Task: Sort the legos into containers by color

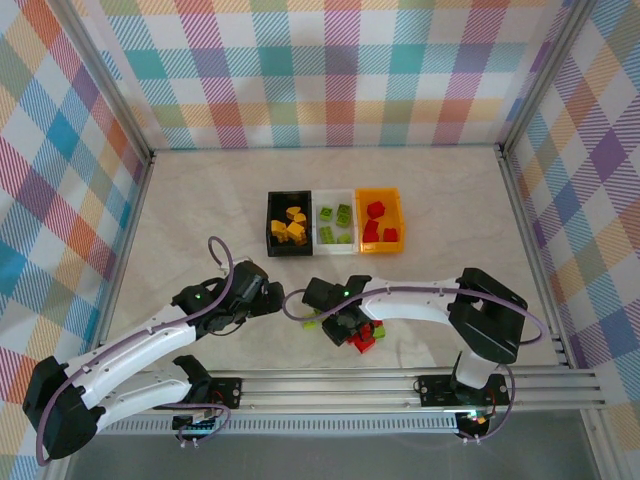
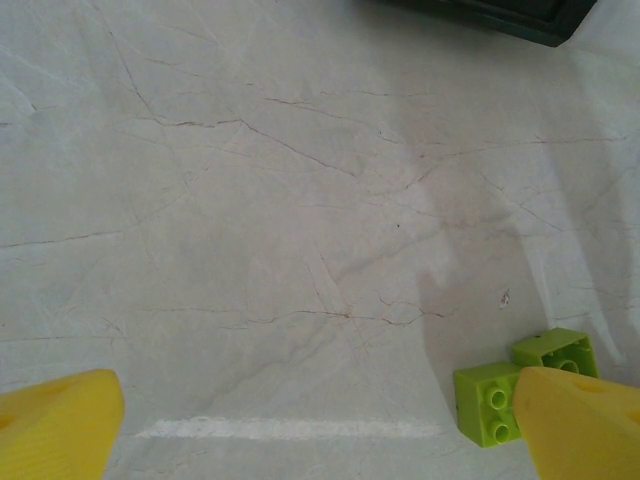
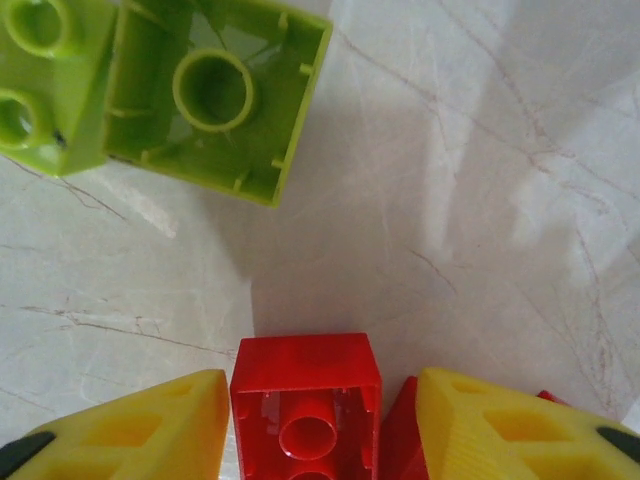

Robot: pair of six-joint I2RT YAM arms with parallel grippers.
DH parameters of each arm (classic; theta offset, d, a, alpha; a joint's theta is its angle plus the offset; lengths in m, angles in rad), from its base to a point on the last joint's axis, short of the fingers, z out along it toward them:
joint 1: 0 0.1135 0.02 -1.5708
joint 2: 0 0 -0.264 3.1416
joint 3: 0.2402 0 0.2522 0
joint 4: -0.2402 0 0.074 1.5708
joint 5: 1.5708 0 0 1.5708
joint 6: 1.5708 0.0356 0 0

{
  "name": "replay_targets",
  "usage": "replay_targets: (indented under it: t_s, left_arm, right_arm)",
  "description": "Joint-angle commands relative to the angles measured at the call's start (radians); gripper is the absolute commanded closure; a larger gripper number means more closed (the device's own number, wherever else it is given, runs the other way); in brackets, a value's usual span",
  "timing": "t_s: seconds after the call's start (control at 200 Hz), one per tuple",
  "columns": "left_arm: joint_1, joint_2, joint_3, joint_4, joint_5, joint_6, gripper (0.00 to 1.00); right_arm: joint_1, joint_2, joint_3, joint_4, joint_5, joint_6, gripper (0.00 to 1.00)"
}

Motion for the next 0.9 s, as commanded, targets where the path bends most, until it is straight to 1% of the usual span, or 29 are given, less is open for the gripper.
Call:
replay_targets:
  t_s: [0.0,0.18,0.295,0.38,0.485,0.62,0.73,0.8,0.895]
  left_arm:
    - [0.008,-0.013,-0.009,-0.004,-0.017,-0.002,0.0]
    - [0.007,-0.012,0.002,-0.005,-0.013,0.004,0.0]
    - [0.007,-0.013,0.015,-0.015,-0.013,0.011,0.0]
    - [0.007,-0.015,0.021,-0.015,-0.003,0.024,0.0]
    - [0.007,-0.015,0.023,-0.009,0.003,0.026,0.0]
    - [0.007,-0.009,0.033,-0.014,-0.008,0.016,0.0]
    - [0.007,-0.015,0.033,-0.013,-0.019,0.006,0.0]
    - [0.005,-0.013,0.034,-0.001,-0.009,0.013,0.0]
    - [0.005,0.007,0.044,0.018,0.014,0.037,0.0]
  right_arm:
    - [0.015,0.029,0.013,-0.024,0.014,0.004,0.52]
    - [0.016,0.016,-0.002,0.037,0.025,0.026,0.71]
    - [0.006,-0.036,-0.008,0.069,0.063,0.037,0.75]
    - [-0.032,-0.109,-0.012,0.091,0.076,0.046,0.77]
    - [-0.124,-0.201,0.004,0.119,0.082,0.033,0.79]
    - [-0.328,-0.249,0.067,0.154,0.032,0.025,0.79]
    - [-0.488,-0.18,0.161,0.164,-0.016,0.047,0.79]
    - [-0.551,-0.11,0.226,0.173,-0.029,0.056,0.79]
    - [-0.608,0.019,0.345,0.145,-0.009,0.074,0.79]
